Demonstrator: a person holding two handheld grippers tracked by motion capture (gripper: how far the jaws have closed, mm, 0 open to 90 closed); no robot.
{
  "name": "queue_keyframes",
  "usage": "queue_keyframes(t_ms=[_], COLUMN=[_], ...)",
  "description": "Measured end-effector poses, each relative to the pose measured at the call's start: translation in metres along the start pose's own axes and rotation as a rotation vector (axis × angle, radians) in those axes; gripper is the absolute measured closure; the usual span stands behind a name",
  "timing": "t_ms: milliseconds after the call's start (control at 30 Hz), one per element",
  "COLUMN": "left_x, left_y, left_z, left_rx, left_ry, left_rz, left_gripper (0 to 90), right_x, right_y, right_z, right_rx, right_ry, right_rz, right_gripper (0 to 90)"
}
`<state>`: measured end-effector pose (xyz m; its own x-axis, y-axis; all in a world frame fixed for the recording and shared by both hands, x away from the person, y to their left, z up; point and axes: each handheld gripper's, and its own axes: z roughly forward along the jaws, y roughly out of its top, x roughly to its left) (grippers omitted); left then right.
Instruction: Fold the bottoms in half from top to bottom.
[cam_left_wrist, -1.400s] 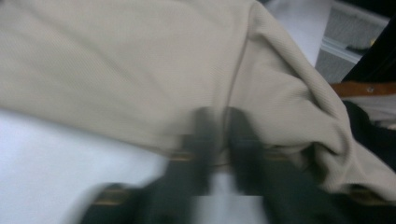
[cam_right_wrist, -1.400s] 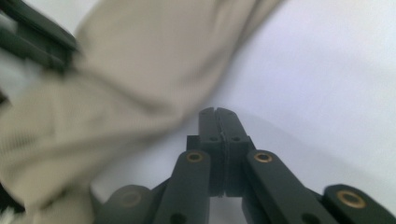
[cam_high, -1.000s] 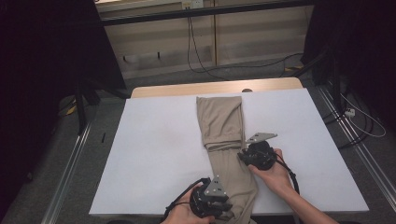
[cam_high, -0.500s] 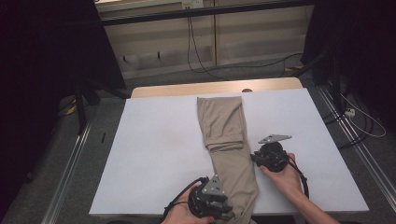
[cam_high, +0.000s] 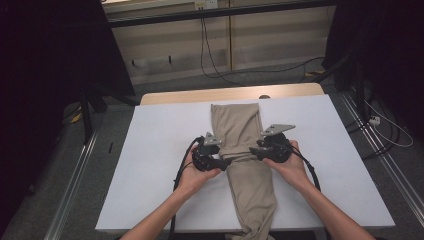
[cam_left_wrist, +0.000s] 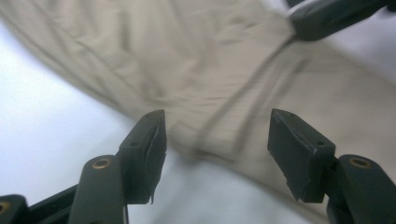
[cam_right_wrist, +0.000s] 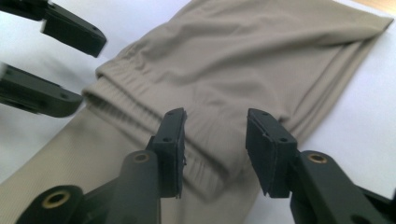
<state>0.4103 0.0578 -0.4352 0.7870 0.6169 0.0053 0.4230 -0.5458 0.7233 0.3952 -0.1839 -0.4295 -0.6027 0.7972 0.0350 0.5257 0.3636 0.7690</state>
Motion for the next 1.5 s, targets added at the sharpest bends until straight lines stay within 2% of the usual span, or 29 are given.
queue_keyframes(t_ms=[33,67,100,200,233,367,400,433,500,533,567,600,633,733,767,933,1033,1100,1167,1300,1367,1500], left_x=[0.004,0.008,0.01,0.016,0.017,0.019,0.018,0.019,0.017,0.016,0.015,0.015,0.017,0.02,0.021,0.026,0.026,0.027,0.027,0.027,0.026,0.017], left_y=[0.0,0.0,0.0,0.0,0.002,0.005,0.004,0.003,0.002,0.002,0.003,0.004,0.004,0.007,0.008,0.011,0.011,0.011,0.009,0.005,0.004,0.006], left_z=[0.002,0.003,0.002,0.003,0.004,0.009,0.011,0.013,0.016,0.018,0.018,0.019,0.02,0.023,0.023,0.029,0.03,0.029,0.028,0.023,0.02,0.01], left_rx=[-0.008,-0.015,-0.018,-0.03,-0.027,-0.033,-0.04,-0.044,-0.022,-0.019,-0.016,-0.012,-0.014,-0.011,0.0,-0.002,-0.001,-0.002,0.0,-0.011,-0.029,-0.044], left_ry=[-0.006,-0.014,0.012,-0.021,-0.025,-0.034,-0.024,-0.061,-0.065,-0.058,-0.051,-0.055,-0.061,-0.062,-0.067,-0.078,-0.081,-0.082,-0.079,-0.084,-0.091,-0.093], left_rz=[-0.016,-0.029,-0.029,-0.042,-0.03,-0.007,-0.011,-0.02,0.0,0.008,0.006,-0.005,-0.01,-0.017,-0.027,-0.068,-0.076,-0.08,-0.071,-0.087,-0.087,-0.04], left_gripper=[38.2,39.0,41.7,51.7,55.5,64.4,66.2,69.3,73.1,73.4,74.1,74.9,75.9,79.8,81.0,81.9,81.8,80.4,76.7,64.7,65.6,81.6], right_x=[-0.001,-0.002,-0.003,-0.008,-0.008,-0.009,-0.01,-0.01,-0.01,-0.01,-0.009,-0.008,-0.007,-0.004,-0.003,0.0,-0.001,-0.003,-0.004,-0.003,-0.003,-0.005], right_y=[0.001,0.001,-0.001,-0.007,-0.007,-0.008,-0.009,-0.009,-0.008,-0.007,-0.007,-0.007,-0.007,-0.009,-0.01,-0.011,-0.011,-0.009,-0.007,-0.008,-0.007,-0.005], right_z=[0.003,0.007,0.01,0.014,0.013,0.013,0.013,0.012,0.01,0.009,0.009,0.009,0.01,0.015,0.016,0.014,0.016,0.015,0.015,0.017,0.015,0.006], right_rx=[0.005,0.019,0.033,0.044,0.042,0.051,0.049,0.046,0.028,0.017,0.012,0.011,0.02,0.039,0.045,0.046,0.059,0.039,0.021,0.036,0.034,0.024], right_ry=[0.006,-0.014,-0.018,0.003,0.003,0.022,0.032,0.043,0.07,0.075,0.083,0.089,0.077,0.049,0.039,0.05,0.03,0.053,0.057,0.066,0.053,0.056], right_rz=[-0.008,-0.018,-0.023,0.001,-0.002,-0.003,-0.001,0.001,0.001,0.0,-0.003,-0.015,-0.027,-0.052,-0.059,-0.099,-0.087,-0.065,-0.063,-0.066,-0.065,-0.046], right_gripper=[64.6,67.4,71.6,85.8,90.0,89.8,87.2,82.7,75.3,67.5,63.1,62.4,60.6,46.8,44.5,40.7,51.9,68.6,71.5,79.6,83.2,84.4])
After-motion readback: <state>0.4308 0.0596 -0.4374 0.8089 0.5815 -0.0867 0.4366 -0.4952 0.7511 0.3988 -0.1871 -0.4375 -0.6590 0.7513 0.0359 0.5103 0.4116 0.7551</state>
